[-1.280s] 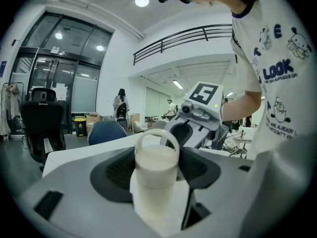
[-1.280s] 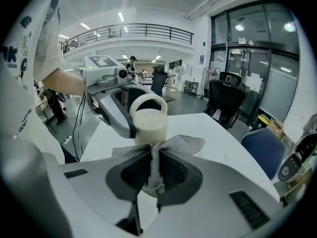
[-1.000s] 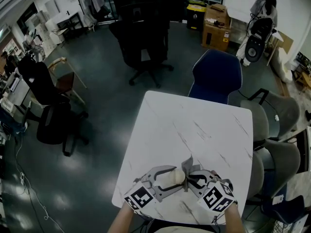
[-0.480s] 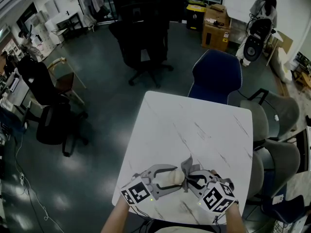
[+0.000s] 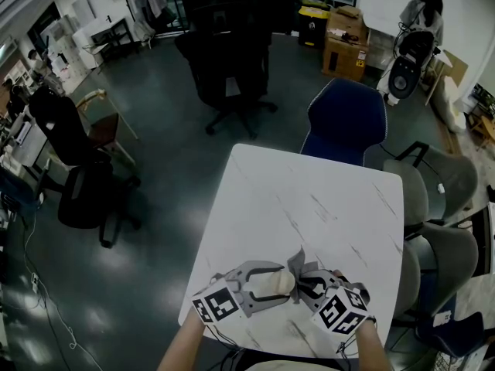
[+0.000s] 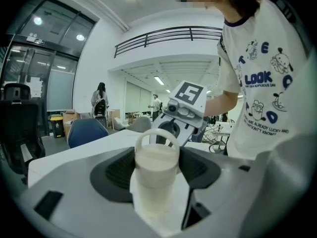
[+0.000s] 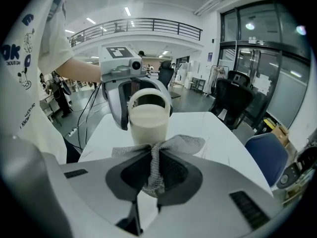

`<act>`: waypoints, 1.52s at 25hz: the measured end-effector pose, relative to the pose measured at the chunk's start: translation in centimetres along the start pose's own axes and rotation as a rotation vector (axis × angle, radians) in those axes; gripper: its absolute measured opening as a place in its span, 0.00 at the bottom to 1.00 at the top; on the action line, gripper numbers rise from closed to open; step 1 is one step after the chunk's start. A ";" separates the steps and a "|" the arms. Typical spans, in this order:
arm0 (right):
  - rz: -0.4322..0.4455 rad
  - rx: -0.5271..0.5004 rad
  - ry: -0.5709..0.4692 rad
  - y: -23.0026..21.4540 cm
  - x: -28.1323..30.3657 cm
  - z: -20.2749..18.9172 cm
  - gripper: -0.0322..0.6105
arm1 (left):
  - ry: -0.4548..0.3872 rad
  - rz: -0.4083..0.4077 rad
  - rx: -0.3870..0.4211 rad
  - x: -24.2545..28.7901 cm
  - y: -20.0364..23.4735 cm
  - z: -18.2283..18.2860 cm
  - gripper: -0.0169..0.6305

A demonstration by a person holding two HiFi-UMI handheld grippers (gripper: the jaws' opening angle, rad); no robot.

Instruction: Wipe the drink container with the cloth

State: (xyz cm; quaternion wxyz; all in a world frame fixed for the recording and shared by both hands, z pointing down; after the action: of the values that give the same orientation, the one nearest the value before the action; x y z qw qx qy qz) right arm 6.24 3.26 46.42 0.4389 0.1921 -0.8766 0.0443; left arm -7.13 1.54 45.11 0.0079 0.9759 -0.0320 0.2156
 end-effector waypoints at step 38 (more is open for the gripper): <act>0.013 0.154 0.109 1.9 7.9 -5.3 0.12 | -0.052 0.521 -0.195 0.9 -3.1 0.3 0.46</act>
State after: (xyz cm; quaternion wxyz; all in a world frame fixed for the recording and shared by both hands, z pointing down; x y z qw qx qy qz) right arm 5.24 3.90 56.07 0.4699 0.2170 -0.8465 0.1246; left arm -6.01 4.61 45.16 0.0451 0.9347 -0.3024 0.1811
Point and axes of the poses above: the fingertips, and each gripper's own axes: x forward along the fingers, y to its left, z out of its top, the point moved 8 cm from there along -x, backward along the fingers, and after that the axes turned 5 degrees about y, right-handed, at the moved point
